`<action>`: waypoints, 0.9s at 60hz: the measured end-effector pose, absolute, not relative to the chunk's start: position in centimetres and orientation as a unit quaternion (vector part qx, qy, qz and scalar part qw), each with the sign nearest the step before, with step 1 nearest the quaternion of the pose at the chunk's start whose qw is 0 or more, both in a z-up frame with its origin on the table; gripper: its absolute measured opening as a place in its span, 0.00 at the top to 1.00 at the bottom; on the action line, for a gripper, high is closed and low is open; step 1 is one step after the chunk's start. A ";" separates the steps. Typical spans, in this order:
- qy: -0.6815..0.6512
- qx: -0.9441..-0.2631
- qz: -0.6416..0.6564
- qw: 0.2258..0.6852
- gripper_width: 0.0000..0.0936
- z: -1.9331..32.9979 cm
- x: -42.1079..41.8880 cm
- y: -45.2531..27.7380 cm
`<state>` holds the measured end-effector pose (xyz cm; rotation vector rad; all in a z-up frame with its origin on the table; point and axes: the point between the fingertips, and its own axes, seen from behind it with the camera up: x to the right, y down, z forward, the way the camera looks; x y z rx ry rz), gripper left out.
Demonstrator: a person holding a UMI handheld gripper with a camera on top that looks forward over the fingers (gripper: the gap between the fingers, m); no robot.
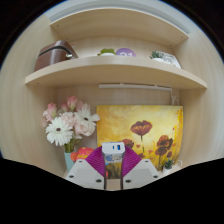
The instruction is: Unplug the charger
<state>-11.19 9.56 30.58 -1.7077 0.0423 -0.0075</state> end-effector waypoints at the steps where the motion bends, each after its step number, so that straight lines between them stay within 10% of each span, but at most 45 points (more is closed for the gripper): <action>1: 0.023 -0.751 -0.007 0.660 0.81 32.0 -9.9 9.6; 8: 0.067 -0.761 -0.016 0.645 0.80 32.1 -1.2 8.7; 21: 0.089 -0.869 -0.030 0.486 0.80 10.8 8.3 3.6; 29: 0.073 -0.900 -0.014 0.429 0.79 4.9 10.2 1.8; 54: 0.062 -0.922 0.025 0.383 0.65 -0.1 10.3 1.9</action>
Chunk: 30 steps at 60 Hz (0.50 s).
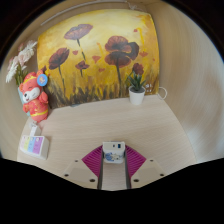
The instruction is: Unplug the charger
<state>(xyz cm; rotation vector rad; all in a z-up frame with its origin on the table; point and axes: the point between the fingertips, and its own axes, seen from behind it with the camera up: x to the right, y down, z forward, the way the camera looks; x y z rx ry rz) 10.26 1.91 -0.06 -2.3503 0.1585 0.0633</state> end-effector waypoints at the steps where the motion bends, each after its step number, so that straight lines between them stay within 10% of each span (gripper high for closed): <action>1: 0.062 -0.922 0.024 0.380 0.64 -0.2 10.3 2.0; 14: 0.054 -0.913 -0.010 0.404 0.31 2.8 11.0 2.6; 30: 0.052 -0.856 0.012 0.514 0.13 19.0 5.8 -1.0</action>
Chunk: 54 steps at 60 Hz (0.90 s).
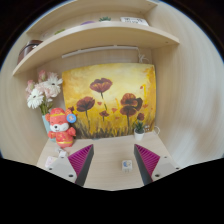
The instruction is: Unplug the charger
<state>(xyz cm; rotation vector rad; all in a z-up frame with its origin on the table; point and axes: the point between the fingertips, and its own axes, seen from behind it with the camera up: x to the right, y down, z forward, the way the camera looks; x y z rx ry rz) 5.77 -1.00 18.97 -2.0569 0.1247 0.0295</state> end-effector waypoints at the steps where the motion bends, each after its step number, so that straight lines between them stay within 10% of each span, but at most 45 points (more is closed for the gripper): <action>1: 0.050 -0.852 0.013 0.521 0.13 19.9 5.2 -1.5; 11: 0.025 -0.836 0.026 0.548 0.13 24.0 -1.0 -7.1; 54: -0.006 -0.851 0.025 0.525 0.10 22.4 -9.4 -17.3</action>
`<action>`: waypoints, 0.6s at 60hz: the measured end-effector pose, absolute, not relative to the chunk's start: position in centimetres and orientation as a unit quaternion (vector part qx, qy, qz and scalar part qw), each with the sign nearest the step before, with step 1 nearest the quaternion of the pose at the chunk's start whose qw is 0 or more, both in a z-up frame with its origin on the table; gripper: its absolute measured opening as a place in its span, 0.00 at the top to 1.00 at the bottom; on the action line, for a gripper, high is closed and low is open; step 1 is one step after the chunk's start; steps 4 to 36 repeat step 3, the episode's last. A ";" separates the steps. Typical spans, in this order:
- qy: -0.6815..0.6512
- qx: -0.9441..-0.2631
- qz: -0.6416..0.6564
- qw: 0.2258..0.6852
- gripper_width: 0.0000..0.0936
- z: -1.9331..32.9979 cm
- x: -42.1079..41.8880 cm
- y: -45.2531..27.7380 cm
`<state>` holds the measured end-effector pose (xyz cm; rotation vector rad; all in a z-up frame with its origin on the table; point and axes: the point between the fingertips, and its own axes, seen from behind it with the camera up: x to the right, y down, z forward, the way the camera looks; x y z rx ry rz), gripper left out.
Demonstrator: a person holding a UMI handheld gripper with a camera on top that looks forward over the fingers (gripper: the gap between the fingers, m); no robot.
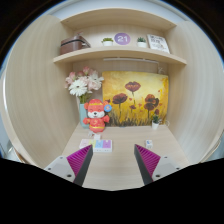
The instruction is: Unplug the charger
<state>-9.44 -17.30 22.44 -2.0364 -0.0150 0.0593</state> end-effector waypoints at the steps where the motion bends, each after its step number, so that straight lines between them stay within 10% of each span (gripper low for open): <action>1: -0.004 -0.852 0.025 0.524 0.10 22.4 -9.3 -17.3; 36: 0.000 -0.853 0.026 0.521 0.11 22.3 -9.1 -17.4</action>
